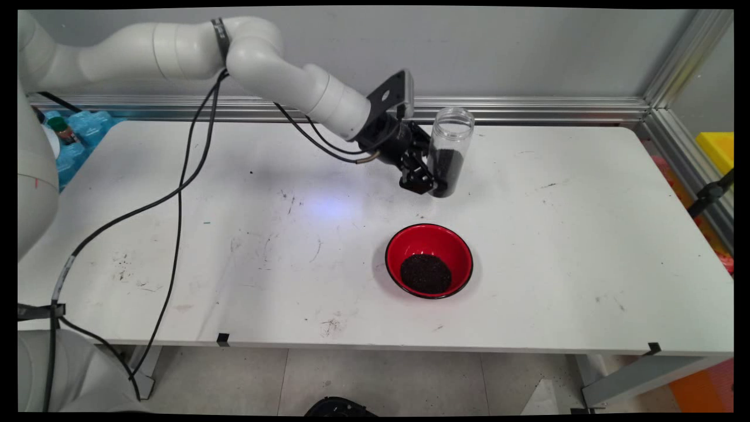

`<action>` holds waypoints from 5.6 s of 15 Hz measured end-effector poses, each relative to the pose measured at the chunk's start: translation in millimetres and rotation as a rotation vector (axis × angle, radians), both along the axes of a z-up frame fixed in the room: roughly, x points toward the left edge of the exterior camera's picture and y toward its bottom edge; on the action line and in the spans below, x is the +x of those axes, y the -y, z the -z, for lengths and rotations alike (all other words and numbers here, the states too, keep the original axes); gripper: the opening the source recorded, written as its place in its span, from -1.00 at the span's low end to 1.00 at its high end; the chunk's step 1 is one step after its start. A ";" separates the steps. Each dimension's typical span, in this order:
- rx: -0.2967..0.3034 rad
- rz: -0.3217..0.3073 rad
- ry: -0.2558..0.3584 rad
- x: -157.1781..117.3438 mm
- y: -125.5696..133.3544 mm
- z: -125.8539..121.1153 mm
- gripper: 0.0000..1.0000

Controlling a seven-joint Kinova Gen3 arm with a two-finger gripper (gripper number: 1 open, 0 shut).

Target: Pour the black seasoning powder in the red bowl

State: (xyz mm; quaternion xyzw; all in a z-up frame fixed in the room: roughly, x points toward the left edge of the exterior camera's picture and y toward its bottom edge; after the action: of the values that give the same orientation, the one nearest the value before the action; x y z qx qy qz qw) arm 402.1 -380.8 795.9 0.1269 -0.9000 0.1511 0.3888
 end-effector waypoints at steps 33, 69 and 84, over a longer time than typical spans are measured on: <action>-0.665 0.446 0.361 3.8 -39.8 -26.7 -1.00; -0.927 0.621 0.485 0.5 -58.4 -18.0 -1.00; -1.076 0.633 0.545 -11.7 -51.1 -20.7 -1.00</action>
State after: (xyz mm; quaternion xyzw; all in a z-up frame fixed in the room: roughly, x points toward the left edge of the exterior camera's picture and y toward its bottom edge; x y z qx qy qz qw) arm 390.4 -329.8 816.7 -0.3960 -0.7591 0.4832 0.1829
